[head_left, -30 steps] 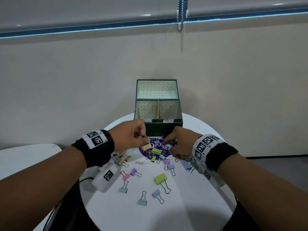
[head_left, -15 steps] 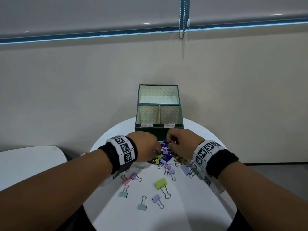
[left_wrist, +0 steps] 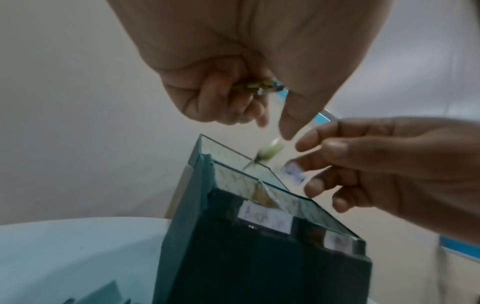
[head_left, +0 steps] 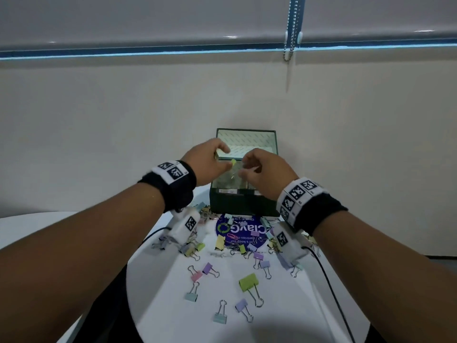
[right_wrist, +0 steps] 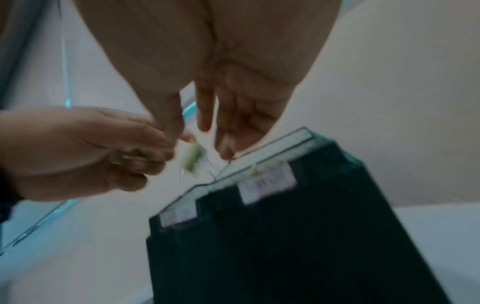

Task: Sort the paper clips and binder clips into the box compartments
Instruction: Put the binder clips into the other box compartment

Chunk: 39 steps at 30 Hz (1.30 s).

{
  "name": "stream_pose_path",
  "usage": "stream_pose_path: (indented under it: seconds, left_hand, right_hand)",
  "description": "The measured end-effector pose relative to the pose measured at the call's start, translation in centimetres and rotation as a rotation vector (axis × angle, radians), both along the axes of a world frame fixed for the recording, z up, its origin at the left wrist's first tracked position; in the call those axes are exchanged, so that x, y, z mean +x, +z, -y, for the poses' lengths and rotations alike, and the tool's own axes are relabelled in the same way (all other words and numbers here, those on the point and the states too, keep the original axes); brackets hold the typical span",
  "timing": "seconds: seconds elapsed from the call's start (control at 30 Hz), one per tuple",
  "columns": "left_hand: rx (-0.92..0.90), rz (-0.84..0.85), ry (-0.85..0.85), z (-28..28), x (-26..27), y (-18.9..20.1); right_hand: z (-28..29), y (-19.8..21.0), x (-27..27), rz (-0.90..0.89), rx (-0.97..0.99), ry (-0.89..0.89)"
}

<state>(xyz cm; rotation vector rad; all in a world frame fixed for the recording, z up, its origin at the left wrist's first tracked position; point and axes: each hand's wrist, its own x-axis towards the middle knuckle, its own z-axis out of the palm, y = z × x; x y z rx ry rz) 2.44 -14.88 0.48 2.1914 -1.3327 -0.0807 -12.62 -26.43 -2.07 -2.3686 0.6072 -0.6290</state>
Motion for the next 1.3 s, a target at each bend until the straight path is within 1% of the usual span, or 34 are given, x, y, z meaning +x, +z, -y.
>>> stream_pose_path:
  seconds: [0.07,0.13,0.17,0.27,0.33,0.37,0.43,0.53,0.57,0.67,0.77,0.87,0.93,1.03,1.1,1.2,1.3]
  left_hand:
    - [-0.004,-0.083,-0.025,0.6,0.3,-0.1]
    - [0.02,-0.188,-0.051,0.6,0.5,-0.3]
    - [0.033,-0.2,-0.054,0.5,0.6,-0.5]
    - [-0.011,-0.083,-0.059,-1.0,1.2,-1.1]
    - [-0.055,-0.012,-0.026,-2.8,2.0,-1.9]
    - [-0.036,0.001,0.005,-3.7,2.6,-2.5]
    - [0.076,-0.012,0.077,-5.5,3.9,-3.9]
    - [0.271,0.007,0.121,-7.4,4.8,-5.7]
    - [0.307,0.014,0.118,-7.6,4.7,-6.0]
    - [0.329,0.018,0.088,-7.3,4.0,-6.6]
    - [0.436,0.088,0.044,-5.9,3.3,-7.1]
    - [0.547,0.155,0.026,-4.7,3.1,-7.7]
    - [0.554,0.162,0.044,-4.5,3.1,-7.7]
    - [0.551,0.166,0.072,-4.5,3.0,-7.6]
    - [0.552,0.147,0.084,-4.6,2.9,-7.6]
    - [0.553,0.073,0.12,-4.8,2.8,-7.6]
    - [0.521,0.047,0.11,-5.0,2.5,-7.5]
  right_hand:
    - [-0.3,0.4,-0.1,-0.072,-0.032,0.016]
    - [-0.4,0.4,-1.3,-0.085,-0.09,0.018]
    - [-0.2,0.1,-2.3,-0.098,-0.111,0.024]
    - [1.4,-1.4,-5.8,-0.219,-0.116,0.019]
    - [3.1,-2.6,-8.1,-0.341,-0.102,-0.038]
    - [3.9,-3.1,-9.1,-0.413,-0.101,-0.069]
    - [4.9,-3.9,-10.3,-0.541,-0.114,-0.11]
    - [4.8,-4.5,-10.5,-0.64,-0.09,-0.106]
    - [4.4,-4.6,-10.2,-0.662,-0.074,-0.091]
    - [3.6,-4.9,-9.1,-0.715,-0.059,-0.071]
    - [3.4,-5.2,-8.4,-0.706,-0.058,-0.088]
    - [3.2,-5.3,-8.2,-0.67,-0.073,-0.058]
    - [3.0,-5.4,-8.2,-0.637,-0.092,-0.053]
    - [2.9,-5.5,-8.1,-0.527,-0.119,-0.096]
    - [3.0,-5.4,-8.1,-0.46,-0.125,-0.088]
    - [2.7,-5.2,-7.9,-0.461,-0.09,-0.044]
    - [2.4,-4.9,-7.7,-0.451,-0.064,-0.012]
